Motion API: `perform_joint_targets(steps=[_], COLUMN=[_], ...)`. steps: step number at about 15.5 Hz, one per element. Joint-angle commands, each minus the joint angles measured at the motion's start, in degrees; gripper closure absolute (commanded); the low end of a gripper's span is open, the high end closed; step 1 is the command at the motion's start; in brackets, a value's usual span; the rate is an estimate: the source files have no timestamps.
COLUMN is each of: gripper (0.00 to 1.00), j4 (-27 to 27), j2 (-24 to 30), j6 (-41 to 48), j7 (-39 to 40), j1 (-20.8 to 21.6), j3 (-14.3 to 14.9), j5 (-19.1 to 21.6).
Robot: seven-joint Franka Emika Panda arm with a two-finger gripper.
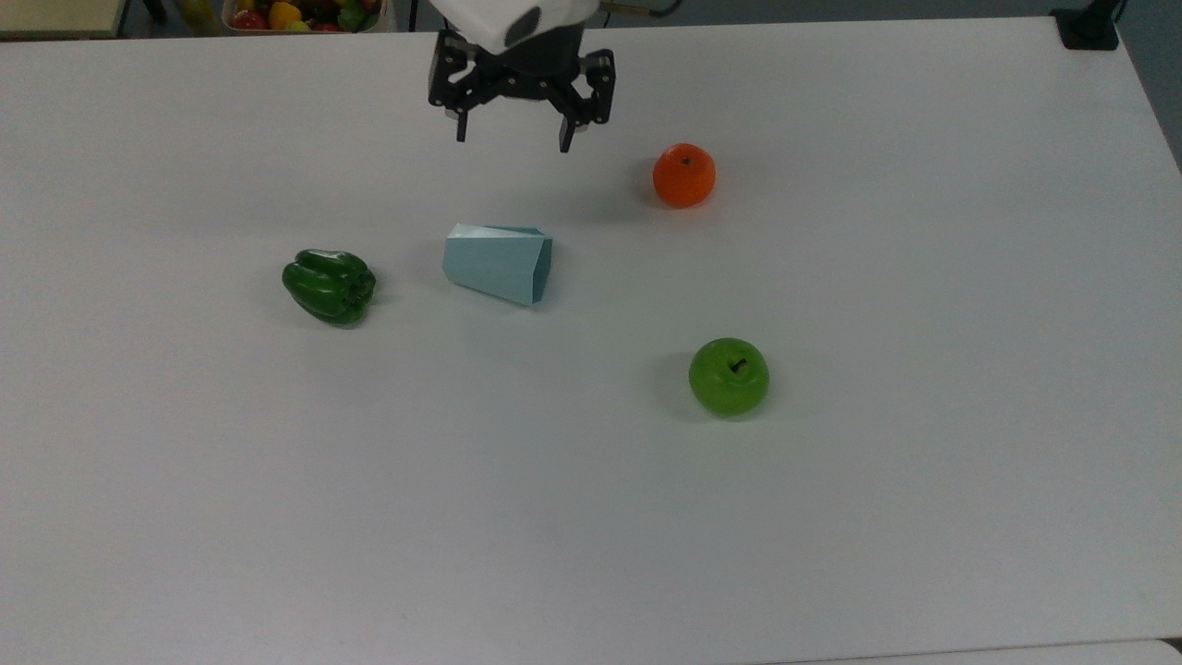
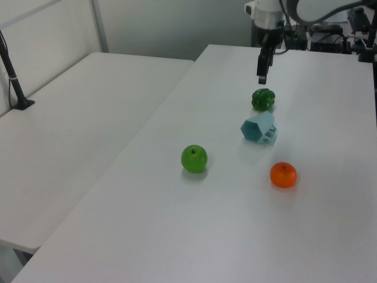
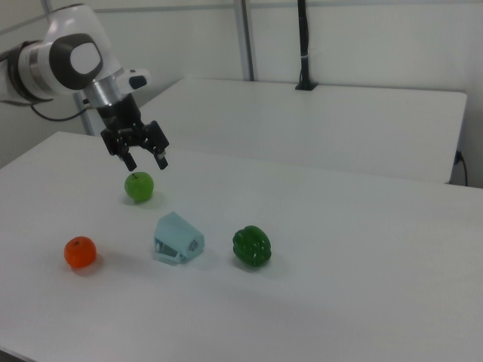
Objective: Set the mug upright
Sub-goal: 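Move the open gripper toward the tipped light blue cup, then lower the gripper and grasp the cup near its rim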
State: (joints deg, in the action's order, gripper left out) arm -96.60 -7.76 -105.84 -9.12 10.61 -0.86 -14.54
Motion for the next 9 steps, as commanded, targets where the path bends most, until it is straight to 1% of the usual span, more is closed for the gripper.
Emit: perform_joint_targets(steps=[1,2,3,4,6,9], gripper=[0.00,0.00,0.00,0.00,0.00,0.00], j4=[1.42,1.24,1.16,1.07,1.15,1.24], j2=[-5.15,-6.38,-7.61,-8.75,-10.86,-13.59], j6=[-0.07,0.02,0.10,0.19,0.11,0.11], j7=[-10.11,-11.35,-12.23,-13.02,-13.82,-14.00], j1=[2.93,2.93,3.19,3.45,4.07,4.07], j3=[-2.91,-4.14,-4.68,-4.85,-4.86,-4.86], j5=[-11.01,-13.91,-16.81,-18.76,-20.88,-22.29])
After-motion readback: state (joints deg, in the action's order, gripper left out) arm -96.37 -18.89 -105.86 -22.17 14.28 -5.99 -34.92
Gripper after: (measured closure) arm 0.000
